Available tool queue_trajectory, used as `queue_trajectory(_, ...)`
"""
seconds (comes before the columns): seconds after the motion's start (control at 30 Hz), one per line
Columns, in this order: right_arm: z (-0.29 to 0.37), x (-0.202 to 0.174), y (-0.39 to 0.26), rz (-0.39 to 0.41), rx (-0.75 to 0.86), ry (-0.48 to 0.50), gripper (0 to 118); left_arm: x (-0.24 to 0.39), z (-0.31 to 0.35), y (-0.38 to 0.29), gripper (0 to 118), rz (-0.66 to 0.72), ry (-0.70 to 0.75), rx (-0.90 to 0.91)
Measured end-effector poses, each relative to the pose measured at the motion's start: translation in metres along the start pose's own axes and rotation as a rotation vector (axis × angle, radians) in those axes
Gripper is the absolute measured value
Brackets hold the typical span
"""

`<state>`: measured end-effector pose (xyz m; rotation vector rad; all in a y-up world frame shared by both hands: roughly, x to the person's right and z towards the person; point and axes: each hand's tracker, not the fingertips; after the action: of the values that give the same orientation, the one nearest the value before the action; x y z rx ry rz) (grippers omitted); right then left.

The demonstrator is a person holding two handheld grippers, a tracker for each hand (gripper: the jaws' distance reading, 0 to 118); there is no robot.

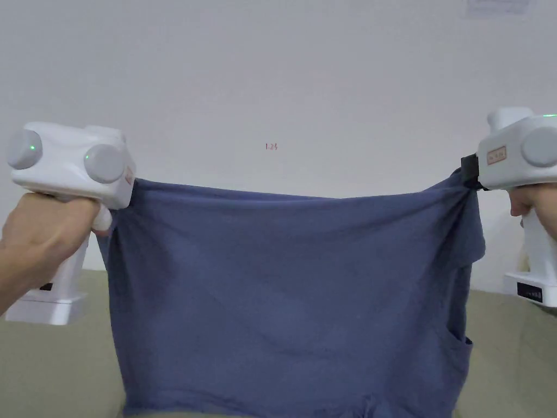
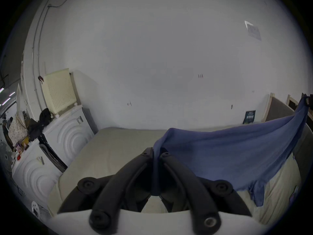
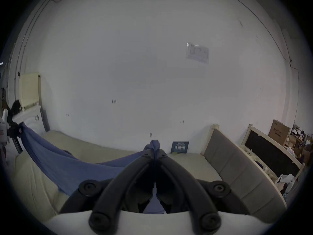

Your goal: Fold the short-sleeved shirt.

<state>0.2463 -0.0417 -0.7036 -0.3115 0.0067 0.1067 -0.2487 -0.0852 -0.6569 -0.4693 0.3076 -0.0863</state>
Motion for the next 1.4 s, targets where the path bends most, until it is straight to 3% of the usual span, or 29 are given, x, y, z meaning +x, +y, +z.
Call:
queue_trajectory(0.23,0.022,-0.005,-0.127,0.017,-0.156,0.074,2,0.011,-0.012,-0.105,4,-0.051,-0.058,-0.122)
queue_trajectory(0.3,0.041,-0.006,-0.162,-0.039,-0.184,0.101,2,0.01,-0.003,-0.136,4,-0.058,-0.069,-0.144)
queue_trajectory(0.37,0.066,-0.004,-0.197,-0.065,-0.198,0.121,2,0.006,0.018,-0.168,4,-0.091,-0.08,-0.169)
queue_trajectory(0.63,0.189,0.005,-0.324,-0.029,-0.27,0.144,2,-0.026,0.117,-0.298,4,-0.089,-0.124,-0.248)
queue_trajectory(0.83,0.274,0.011,-0.394,-0.078,-0.324,0.164,2,-0.05,0.188,-0.378,4,-0.082,-0.144,-0.304)
queue_trajectory(1.0,0.322,0.022,-0.433,-0.14,-0.346,0.152,2,-0.068,0.231,-0.413,4,-0.062,-0.17,-0.32)
queue_trajectory(1.1,0.343,0.03,-0.449,-0.139,-0.363,0.15,2,-0.077,0.249,-0.426,4,-0.071,-0.183,-0.322)
queue_trajectory(1.4,0.348,0.028,-0.476,-0.18,-0.44,0.166,5,-0.077,0.257,-0.459,4,-0.037,-0.209,-0.386)
